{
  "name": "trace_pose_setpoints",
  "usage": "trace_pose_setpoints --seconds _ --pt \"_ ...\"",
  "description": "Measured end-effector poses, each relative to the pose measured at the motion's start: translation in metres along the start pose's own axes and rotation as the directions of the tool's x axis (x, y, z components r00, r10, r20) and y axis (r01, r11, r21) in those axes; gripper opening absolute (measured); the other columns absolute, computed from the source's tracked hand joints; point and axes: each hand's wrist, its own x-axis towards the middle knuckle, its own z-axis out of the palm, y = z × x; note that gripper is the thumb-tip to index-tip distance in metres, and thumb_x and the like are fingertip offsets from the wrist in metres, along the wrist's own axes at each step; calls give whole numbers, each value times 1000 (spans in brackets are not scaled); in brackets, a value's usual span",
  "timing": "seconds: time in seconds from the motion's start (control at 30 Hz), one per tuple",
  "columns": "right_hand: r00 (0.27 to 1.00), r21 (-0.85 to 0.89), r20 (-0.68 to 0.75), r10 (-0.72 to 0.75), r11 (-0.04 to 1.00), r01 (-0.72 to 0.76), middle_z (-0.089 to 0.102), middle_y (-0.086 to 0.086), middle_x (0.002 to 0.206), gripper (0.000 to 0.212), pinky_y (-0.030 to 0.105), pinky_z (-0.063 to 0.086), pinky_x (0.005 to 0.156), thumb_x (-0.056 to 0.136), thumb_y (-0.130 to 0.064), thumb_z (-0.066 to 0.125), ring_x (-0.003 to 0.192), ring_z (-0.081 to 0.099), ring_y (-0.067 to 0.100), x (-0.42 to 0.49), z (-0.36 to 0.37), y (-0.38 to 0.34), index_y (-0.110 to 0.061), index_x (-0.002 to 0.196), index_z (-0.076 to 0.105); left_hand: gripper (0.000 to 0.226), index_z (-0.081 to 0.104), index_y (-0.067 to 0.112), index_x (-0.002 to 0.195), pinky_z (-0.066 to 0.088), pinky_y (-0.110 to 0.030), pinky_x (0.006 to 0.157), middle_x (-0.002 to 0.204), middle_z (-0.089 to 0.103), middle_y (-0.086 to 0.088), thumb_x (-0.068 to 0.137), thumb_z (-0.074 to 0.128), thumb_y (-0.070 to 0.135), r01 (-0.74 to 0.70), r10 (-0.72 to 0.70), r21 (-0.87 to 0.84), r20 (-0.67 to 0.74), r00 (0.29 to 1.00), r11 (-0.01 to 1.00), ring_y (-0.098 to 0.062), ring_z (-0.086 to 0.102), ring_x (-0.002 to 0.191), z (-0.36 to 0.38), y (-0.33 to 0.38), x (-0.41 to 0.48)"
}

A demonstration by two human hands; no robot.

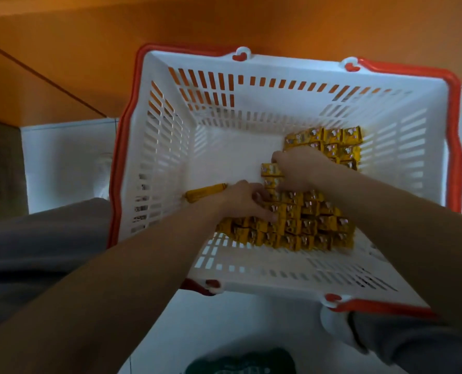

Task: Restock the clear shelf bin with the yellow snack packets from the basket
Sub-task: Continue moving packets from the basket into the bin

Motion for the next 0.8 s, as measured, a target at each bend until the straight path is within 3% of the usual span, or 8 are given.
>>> trace_pose_setpoints --seconds 0.17,0.27,0.37,0.47,0.53,0.57,0.7,0.8 --pt "999 64 43 -29 998 26 65 8 110 70 40 54 78 78 -53 74 98 62 31 1 0 3 -14 128 45 87 49 41 141 44 -45 111 139 41 1 65 92 49 -8 -1 64 136 991 998 -25 46 131 -7 -7 -2" --pt "993 89 99 -62 995 53 64 7 105 73 42 54 78 78 -53 75 92 61 30 0 -3 5 -17 130 39 96 40 42 149 39 -45 113 151 37 2 67 90 51 -27 5 150 149 989 988 -24 41 138 -7 -10 -4" --pt "994 49 82 -67 997 63 63 7 99 64 44 56 76 84 -49 71 86 60 29 -1 -6 3 -17 127 37 87 47 40 145 42 -41 110 149 45 4 70 90 48 -23 20 31 82 996 999 -22 47 134 -5 -14 -3" --pt "998 49 44 -53 998 51 61 6 93 54 43 56 74 90 -45 65 82 60 29 -2 -5 3 -16 127 38 78 55 31 142 43 -28 99 141 55 6 73 90 41 -4 10 -189 28 1000 982 -19 51 132 -7 -18 -1" --pt "999 58 31 -44 997 42 61 6 94 51 44 56 76 91 -43 62 83 59 29 -2 -4 4 -16 127 39 75 57 29 141 43 -19 88 138 57 8 74 89 38 -15 13 -235 -12 1000 972 -18 51 131 -8 -18 -1" --pt "999 61 29 -42 997 40 61 8 97 51 44 56 77 92 -43 62 85 59 30 -2 -4 5 -16 128 39 74 57 30 140 44 -20 89 138 56 9 74 89 39 -21 16 -231 -25 1000 973 -18 51 131 -7 -17 -1" --pt "997 134 72 -41 990 31 62 12 111 53 41 54 79 91 -39 65 90 57 28 0 -5 8 -13 130 39 74 51 34 143 44 -46 112 145 53 5 79 86 36 -41 39 -219 -14 999 975 -19 50 134 -3 -13 -1" --pt "993 227 116 -34 974 6 60 12 115 61 41 53 81 89 -40 70 94 55 27 1 -8 10 -9 134 40 90 39 36 151 41 -43 114 152 45 6 76 88 40 -48 57 -128 65 996 991 -19 44 139 -6 -8 -4"
